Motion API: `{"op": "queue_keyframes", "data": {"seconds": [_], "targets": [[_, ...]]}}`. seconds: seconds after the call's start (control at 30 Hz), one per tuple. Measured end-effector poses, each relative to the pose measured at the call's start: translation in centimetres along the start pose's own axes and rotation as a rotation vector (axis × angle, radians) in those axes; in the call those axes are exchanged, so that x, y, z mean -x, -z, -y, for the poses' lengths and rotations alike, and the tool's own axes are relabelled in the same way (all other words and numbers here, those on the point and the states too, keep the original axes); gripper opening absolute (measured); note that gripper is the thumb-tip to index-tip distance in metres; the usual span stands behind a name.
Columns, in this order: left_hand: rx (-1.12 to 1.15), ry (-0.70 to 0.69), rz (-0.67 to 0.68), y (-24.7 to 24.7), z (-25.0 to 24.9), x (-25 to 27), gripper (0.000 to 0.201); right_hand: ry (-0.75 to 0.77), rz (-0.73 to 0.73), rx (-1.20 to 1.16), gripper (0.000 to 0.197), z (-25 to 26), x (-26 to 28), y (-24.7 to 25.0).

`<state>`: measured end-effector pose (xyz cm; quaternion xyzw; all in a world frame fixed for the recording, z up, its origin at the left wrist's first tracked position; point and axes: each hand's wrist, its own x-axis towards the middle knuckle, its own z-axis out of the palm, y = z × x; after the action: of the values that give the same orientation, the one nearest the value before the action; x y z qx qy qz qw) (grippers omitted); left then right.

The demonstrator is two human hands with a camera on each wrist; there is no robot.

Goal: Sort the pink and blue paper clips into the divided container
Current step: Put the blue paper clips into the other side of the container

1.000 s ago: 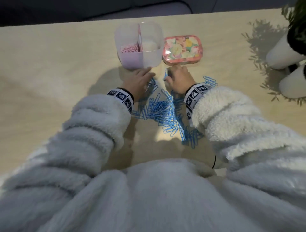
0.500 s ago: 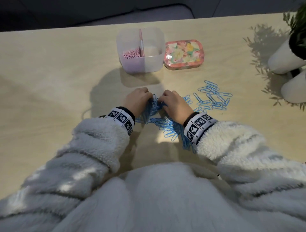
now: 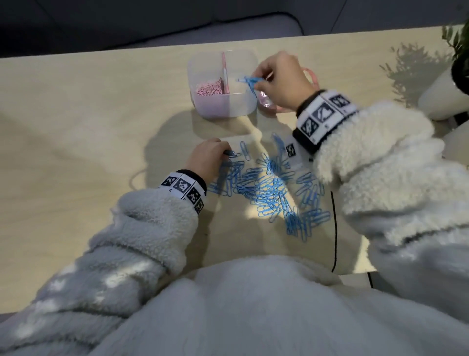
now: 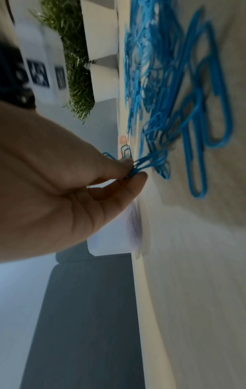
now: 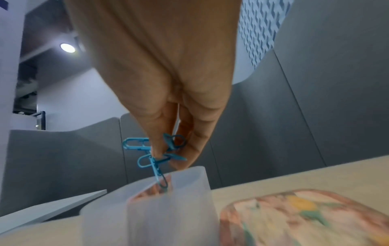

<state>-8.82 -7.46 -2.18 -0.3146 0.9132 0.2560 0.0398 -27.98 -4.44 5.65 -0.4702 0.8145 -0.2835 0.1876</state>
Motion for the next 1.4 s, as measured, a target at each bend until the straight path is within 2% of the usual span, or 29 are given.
{"op": "queue_keyframes", "data": {"seconds": [0.13, 0.2, 0.33, 0.43, 0.5, 0.63, 0.7, 0.77, 0.87, 0.93, 1.0, 1.03, 1.13, 1.2, 1.27, 1.4], "targets": [[0.072, -0.013, -0.04, 1.1, -0.4, -0.1, 0.019, -0.083, -0.03, 0.042, 0.016, 1.5, -4.7, -0.1], [0.145, -0.023, -0.093, 2.1, -0.9, -0.4, 0.017, -0.135, 0.012, 0.066, 0.017, 1.8, -6.1, -0.9], [0.269, 0.001, -0.151, 4.9, -1.8, -2.1, 0.017, -0.185, 0.1, 0.199, 0.034, 2.3, -6.6, -2.2], [0.294, 0.012, -0.208, 6.8, -2.4, -4.3, 0.016, -0.201, 0.107, 0.18, 0.033, 2.0, -6.2, -1.7], [0.35, 0.058, -0.215, 7.5, -3.2, -6.9, 0.008, -0.206, 0.052, 0.099, 0.029, 1.5, -5.2, -0.3], [0.411, 0.203, -0.203, 8.7, -3.5, -10.5, 0.034, -0.169, 0.011, -0.142, 0.032, 0.0, -2.3, 1.3], [0.341, 0.245, -0.192, 8.8, -4.2, -11.9, 0.037, -0.172, 0.039, -0.216, 0.029, -1.5, -0.2, 2.0], [0.194, 0.257, -0.171, 8.8, -5.1, -12.7, 0.029, -0.184, 0.031, -0.245, 0.03, -3.2, 2.2, 2.9], [-0.061, 0.221, -0.107, 8.9, -6.5, -13.0, 0.003, -0.308, -0.01, -0.293, 0.033, -6.7, 6.0, 3.8], [-0.157, 0.187, -0.064, 8.5, -6.8, -13.4, 0.027, -0.413, -0.124, -0.207, 0.025, -9.8, 8.4, 4.0], [-0.141, 0.133, -0.055, 8.1, -6.6, -12.8, 0.036, -0.533, -0.212, -0.015, 0.021, -12.8, 10.9, 4.1], [-0.129, 0.087, -0.073, 8.0, -6.6, -12.2, 0.037, -0.584, -0.238, 0.076, 0.021, -14.1, 12.0, 4.0], [-0.095, -0.131, -0.25, 6.5, -5.9, -9.4, 0.034, -0.674, -0.23, 0.229, 0.026, -16.3, 13.8, 2.7], [-0.048, -0.238, -0.209, 4.5, -5.5, -7.5, 0.033, -0.679, -0.177, 0.291, 0.031, -16.6, 13.9, 1.9], [-0.042, -0.304, -0.053, 1.9, -5.6, -6.0, 0.032, -0.632, -0.134, 0.283, 0.035, -16.3, 13.7, 1.1], [-0.209, -0.401, 0.16, -2.6, -6.1, -5.7, 0.049, -0.439, -0.04, 0.269, 0.037, -13.9, 14.0, -1.2]]}}
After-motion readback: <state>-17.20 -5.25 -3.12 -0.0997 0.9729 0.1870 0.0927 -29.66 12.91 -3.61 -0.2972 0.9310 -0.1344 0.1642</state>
